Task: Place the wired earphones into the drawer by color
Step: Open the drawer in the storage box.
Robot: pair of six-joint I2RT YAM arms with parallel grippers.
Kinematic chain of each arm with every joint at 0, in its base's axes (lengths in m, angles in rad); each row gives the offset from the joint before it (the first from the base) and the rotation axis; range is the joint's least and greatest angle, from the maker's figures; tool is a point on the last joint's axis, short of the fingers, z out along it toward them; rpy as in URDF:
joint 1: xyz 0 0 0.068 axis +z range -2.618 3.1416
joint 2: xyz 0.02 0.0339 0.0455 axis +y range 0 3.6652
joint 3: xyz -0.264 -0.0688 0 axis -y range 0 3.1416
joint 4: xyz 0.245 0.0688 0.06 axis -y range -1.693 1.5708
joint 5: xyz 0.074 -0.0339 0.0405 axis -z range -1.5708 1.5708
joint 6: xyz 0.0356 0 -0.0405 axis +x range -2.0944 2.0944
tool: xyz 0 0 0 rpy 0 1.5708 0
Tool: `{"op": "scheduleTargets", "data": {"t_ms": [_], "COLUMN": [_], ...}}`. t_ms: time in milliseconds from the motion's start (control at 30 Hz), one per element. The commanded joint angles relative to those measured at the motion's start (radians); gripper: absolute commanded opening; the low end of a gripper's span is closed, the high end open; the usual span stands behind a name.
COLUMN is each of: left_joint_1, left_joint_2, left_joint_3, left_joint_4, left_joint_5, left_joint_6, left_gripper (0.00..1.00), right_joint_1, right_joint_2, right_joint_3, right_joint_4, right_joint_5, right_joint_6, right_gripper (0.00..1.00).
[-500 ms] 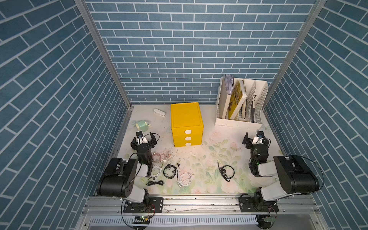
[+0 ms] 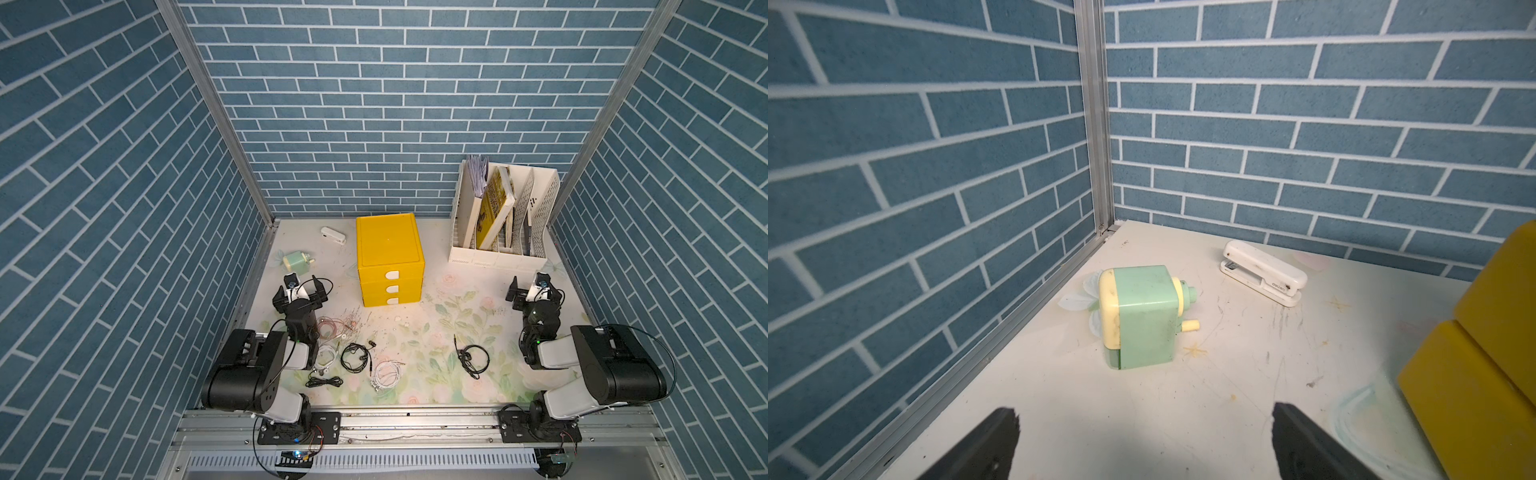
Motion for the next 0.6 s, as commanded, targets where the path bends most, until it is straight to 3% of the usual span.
{"op": "scheduleTargets", "data": {"t_ms": [0, 33, 100, 133, 200, 333, 400, 567], "left_joint_1": [-0.005, -0.008, -0.043, -0.041, -0.041, -0.044, -0.061, -0.278], "left_joint_2": [-0.031, -0.056, -0.14, -0.192, -0.292, -0.471, -0.536, -0.717], "left_joint_3": [0.01, 0.036, 0.169, 0.236, 0.339, 0.496, 0.514, 0.4], "left_joint_4": [-0.038, -0.091, -0.377, -0.498, -0.692, -1.038, -1.14, -1.225], "left_joint_5": [-0.002, 0.01, -0.086, -0.097, -0.064, 0.089, 0.186, 0.199], "left_joint_6": [-0.001, 0.019, 0.013, -0.032, -0.1, -0.367, -0.512, -0.9], "left_gripper": [1.0, 1.0, 1.0, 1.0, 1.0, 1.0, 1.0, 1.0], "right_joint_1": [0.001, 0.005, 0.046, 0.077, 0.078, 0.095, 0.133, 0.299], "right_joint_2": [0.002, -0.022, -0.064, -0.123, -0.206, -0.307, -0.306, -0.19], "right_joint_3": [-0.01, -0.003, -0.004, 0.047, 0.181, 0.36, 0.417, 0.705], "right_joint_4": [0.017, -0.024, -0.039, -0.185, -0.503, -0.803, -0.862, -1.131], "right_joint_5": [0.008, 0.006, 0.047, 0.128, 0.153, -0.024, -0.148, -0.204], "right_joint_6": [-0.002, -0.002, -0.044, -0.041, 0.03, 0.166, 0.202, 0.227], "right_gripper": [1.0, 1.0, 1.0, 1.0, 1.0, 1.0, 1.0, 1.0]}}
